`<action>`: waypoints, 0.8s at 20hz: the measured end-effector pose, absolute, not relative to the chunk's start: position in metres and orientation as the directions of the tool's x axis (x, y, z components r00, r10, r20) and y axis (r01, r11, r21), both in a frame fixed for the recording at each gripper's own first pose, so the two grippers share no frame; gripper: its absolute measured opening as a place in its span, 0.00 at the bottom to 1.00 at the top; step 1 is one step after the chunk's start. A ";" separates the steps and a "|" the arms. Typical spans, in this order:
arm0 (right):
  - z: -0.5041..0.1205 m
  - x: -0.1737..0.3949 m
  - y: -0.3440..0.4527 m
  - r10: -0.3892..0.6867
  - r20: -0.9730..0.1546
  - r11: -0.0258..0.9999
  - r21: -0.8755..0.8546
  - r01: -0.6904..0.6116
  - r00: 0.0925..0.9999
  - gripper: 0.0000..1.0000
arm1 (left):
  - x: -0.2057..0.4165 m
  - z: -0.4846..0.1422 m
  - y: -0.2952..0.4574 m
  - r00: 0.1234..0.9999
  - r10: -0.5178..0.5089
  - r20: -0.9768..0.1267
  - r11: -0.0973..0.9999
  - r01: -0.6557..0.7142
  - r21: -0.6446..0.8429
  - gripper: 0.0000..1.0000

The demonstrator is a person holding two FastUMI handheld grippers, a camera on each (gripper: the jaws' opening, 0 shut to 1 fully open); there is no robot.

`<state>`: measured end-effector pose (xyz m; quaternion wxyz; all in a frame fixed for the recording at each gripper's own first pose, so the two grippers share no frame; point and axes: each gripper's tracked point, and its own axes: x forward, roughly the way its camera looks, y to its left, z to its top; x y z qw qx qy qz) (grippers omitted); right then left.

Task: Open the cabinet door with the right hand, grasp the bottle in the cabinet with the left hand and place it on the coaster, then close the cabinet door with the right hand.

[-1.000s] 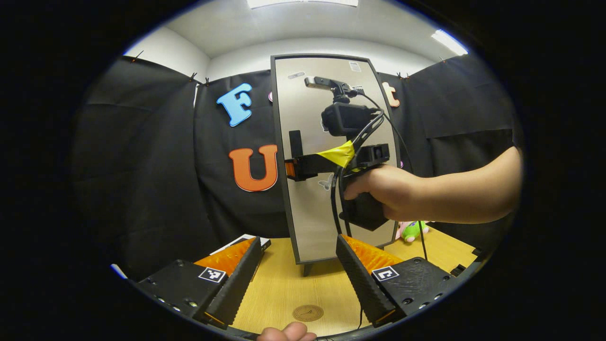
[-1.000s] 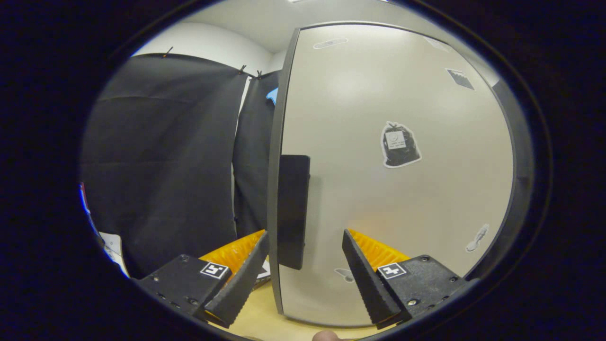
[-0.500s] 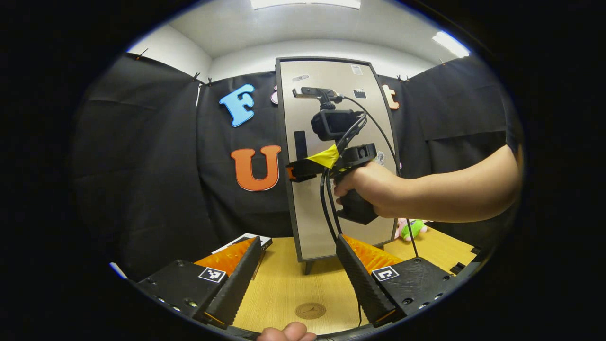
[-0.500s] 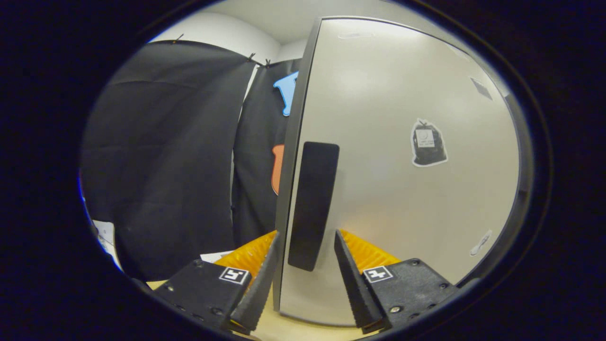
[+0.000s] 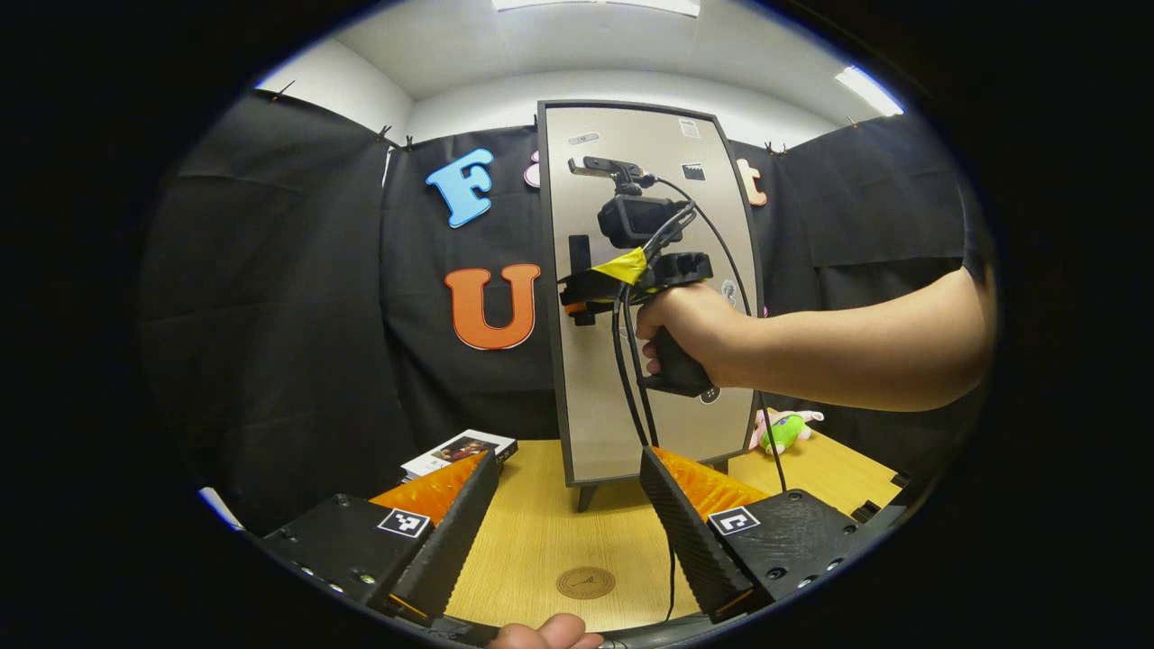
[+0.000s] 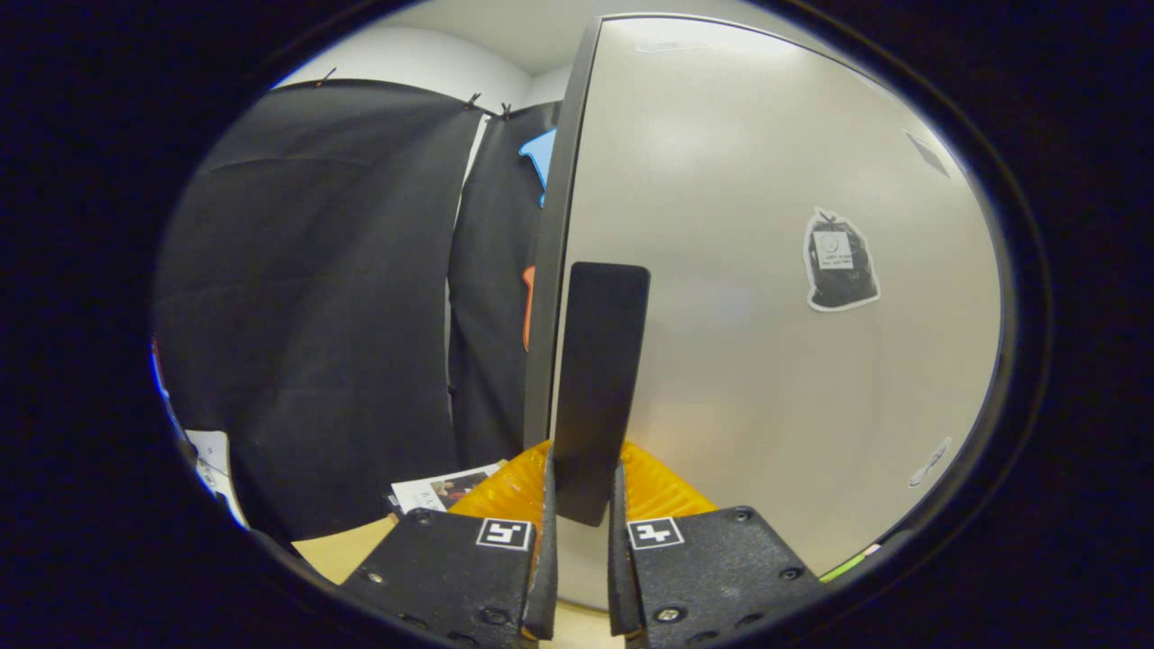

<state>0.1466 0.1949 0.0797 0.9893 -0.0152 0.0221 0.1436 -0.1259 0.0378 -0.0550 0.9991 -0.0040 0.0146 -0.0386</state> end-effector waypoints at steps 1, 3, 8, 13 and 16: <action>0.080 0.145 0.196 0.291 -0.046 0.956 -0.014 -0.292 0.956 0.25 | -0.127 -0.056 0.038 0.997 -0.075 -0.029 0.997 0.074 -0.010 0.96; 0.081 0.140 0.196 0.304 -0.039 0.952 -0.015 -0.305 0.952 0.20 | -0.129 -0.056 0.041 0.997 -0.068 -0.030 0.998 0.068 -0.014 0.96; 0.082 0.107 0.199 0.367 -0.023 0.930 0.009 -0.367 0.930 0.19 | -0.135 -0.063 0.046 0.997 -0.061 -0.052 0.998 0.060 -0.031 0.96; 0.078 0.058 0.180 0.443 -0.009 0.896 0.047 -0.442 0.897 0.16 | -0.142 -0.068 0.049 0.994 -0.065 -0.084 0.998 0.063 -0.028 0.96; 0.079 0.040 0.175 0.474 0.002 0.879 0.051 -0.474 0.880 0.14 | -0.147 -0.073 0.051 0.992 -0.065 -0.110 0.998 0.062 -0.027 0.96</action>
